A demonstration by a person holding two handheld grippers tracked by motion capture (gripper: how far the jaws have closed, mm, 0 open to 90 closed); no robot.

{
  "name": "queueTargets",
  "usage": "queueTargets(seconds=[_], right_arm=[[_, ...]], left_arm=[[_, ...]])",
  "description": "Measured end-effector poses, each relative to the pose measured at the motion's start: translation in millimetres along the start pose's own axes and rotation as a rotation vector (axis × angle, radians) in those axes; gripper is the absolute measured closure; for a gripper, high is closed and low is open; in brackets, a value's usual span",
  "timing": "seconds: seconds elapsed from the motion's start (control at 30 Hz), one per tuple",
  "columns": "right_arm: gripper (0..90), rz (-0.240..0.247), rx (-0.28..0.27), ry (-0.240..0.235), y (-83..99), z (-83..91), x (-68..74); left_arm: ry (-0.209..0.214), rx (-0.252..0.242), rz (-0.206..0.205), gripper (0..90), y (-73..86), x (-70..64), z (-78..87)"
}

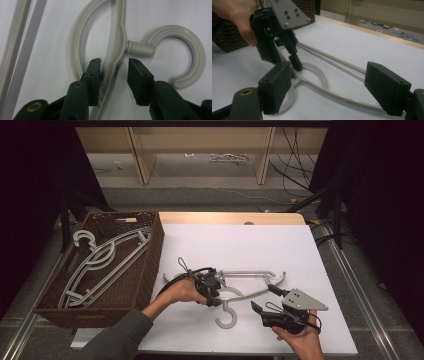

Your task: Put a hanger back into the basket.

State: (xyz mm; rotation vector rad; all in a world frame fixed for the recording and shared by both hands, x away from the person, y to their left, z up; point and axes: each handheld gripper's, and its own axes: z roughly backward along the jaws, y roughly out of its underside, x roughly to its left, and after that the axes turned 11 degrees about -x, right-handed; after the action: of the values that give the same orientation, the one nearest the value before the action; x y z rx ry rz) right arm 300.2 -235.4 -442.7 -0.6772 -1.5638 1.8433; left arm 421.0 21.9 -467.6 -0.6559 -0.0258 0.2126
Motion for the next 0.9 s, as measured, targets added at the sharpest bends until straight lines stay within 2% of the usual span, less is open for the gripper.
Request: queueTargets(seconds=[0.03, 0.07, 0.1, 0.13, 0.17, 0.2, 0.27, 0.33, 0.47, 0.57, 0.7, 0.73, 0.77, 0.83, 0.9], right_arm=[[22.3, 0.001, 0.004, 0.002, 0.2, 0.0, 0.2], [22.3, 0.013, 0.035, 0.006, -1.3, 2.5, -0.4], [22.4, 0.007, -0.011, 0.000, 0.5, -0.9, 0.1], [22.4, 0.004, -0.006, 0.001, 0.3, -0.8, 0.5], [22.4, 0.014, 0.009, 0.007, -0.5, 0.5, 0.3], [22.4, 0.031, -0.003, 0.010, 0.0, -0.3, -0.5], [22.5, 0.032, 0.001, 0.011, -0.2, -0.1, -0.5], [22.5, 0.016, 0.009, 0.006, -0.4, 0.3, 0.5], [22.6, 0.016, 0.005, 0.009, -0.3, 0.3, 0.4], [22.6, 0.027, 0.004, 0.008, -0.2, 0.2, -0.1], [22.6, 0.017, 0.009, 0.006, -0.4, 0.6, 0.5], [22.6, 0.015, 0.007, 0.008, -0.2, 0.5, 0.5], [22.6, 0.030, -0.007, 0.012, -0.5, 0.3, -0.9], [22.7, 0.015, 0.009, 0.011, -1.3, 1.6, -0.7], [22.7, 0.025, -0.001, 0.014, -1.1, 1.5, -1.8]], left_arm=[[0.003, 0.019, -0.012, 67.4, -1.0, 1.7, 0.9], [-0.004, -0.008, 0.022, 68.8, -1.1, -0.2, -1.3], [0.003, 0.030, -0.017, 69.5, -2.8, 2.2, 0.2], [-0.002, 0.036, -0.018, 69.8, -4.4, 1.0, -1.1], [0.000, 0.063, -0.042, 69.9, -6.6, 1.2, -0.9], [-0.004, 0.074, -0.048, 70.2, -8.2, 0.1, -1.5], [-0.007, 0.100, -0.066, 70.3, -11.6, -1.3, -2.7], [-0.010, 0.115, -0.075, 70.4, -13.8, -2.2, -3.6], [-0.007, 0.130, -0.099, 74.2, -15.6, -5.6, -4.4], [0.001, 0.129, -0.123, 76.2, -16.4, -6.6, -5.2], [0.013, 0.130, -0.146, 82.3, -16.4, -8.2, -4.8], [0.011, 0.120, -0.133, 82.3, -15.7, -8.0, -4.5], [0.013, 0.119, -0.137, 82.4, -15.1, -7.6, -4.0], [0.010, 0.103, -0.138, 82.5, -13.7, -7.4, -3.0], [0.000, 0.090, -0.133, 82.4, -14.1, -7.5, -1.2]])
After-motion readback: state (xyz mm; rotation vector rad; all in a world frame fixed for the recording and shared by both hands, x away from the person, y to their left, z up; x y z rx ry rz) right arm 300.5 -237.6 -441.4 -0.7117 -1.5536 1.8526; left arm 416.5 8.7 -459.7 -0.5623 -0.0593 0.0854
